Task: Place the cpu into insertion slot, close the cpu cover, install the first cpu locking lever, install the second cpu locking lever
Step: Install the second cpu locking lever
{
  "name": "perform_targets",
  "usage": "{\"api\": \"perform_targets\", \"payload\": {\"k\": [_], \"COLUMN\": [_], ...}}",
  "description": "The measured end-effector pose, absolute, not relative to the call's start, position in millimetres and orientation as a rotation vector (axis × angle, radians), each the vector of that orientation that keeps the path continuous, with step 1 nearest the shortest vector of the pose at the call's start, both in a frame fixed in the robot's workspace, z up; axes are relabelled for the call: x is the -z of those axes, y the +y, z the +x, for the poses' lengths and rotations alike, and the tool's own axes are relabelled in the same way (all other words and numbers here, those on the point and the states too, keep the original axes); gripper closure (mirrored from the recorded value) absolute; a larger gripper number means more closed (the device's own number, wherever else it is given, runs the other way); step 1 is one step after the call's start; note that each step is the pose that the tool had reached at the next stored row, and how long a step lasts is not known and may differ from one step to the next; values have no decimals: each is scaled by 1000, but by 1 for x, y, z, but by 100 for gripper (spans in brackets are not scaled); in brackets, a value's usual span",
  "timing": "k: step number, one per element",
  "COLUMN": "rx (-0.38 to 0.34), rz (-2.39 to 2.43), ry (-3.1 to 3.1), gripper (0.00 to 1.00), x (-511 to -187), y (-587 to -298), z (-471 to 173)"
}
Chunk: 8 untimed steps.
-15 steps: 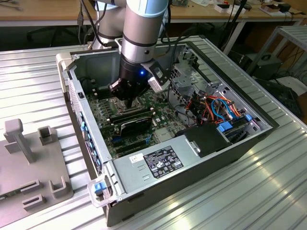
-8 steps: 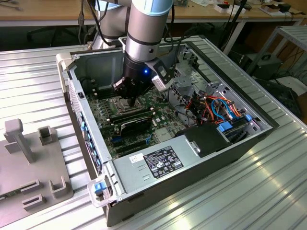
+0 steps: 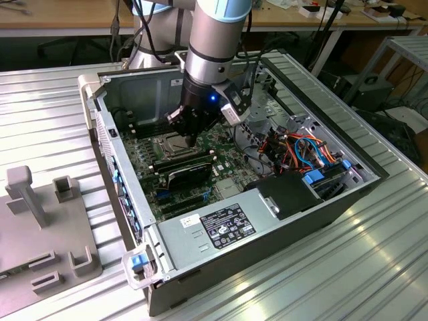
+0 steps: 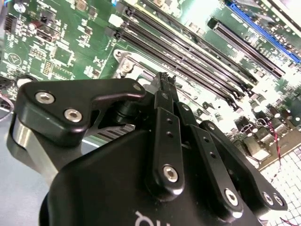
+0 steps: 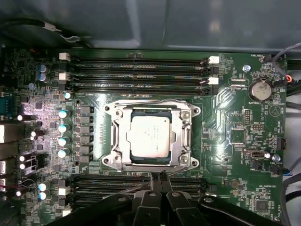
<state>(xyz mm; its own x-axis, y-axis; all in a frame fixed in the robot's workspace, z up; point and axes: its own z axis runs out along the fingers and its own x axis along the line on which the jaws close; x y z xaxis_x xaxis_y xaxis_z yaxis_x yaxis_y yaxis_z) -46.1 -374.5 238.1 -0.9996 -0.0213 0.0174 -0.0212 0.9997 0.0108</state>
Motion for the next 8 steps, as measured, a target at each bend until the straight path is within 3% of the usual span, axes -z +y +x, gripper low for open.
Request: {"api": "perform_targets", "payload": {"k": [8], "rx": [17], "rz": [33], "ry": [-3124], "gripper": [89], "x": [-238], "y": [-378], "z": [-45]}}
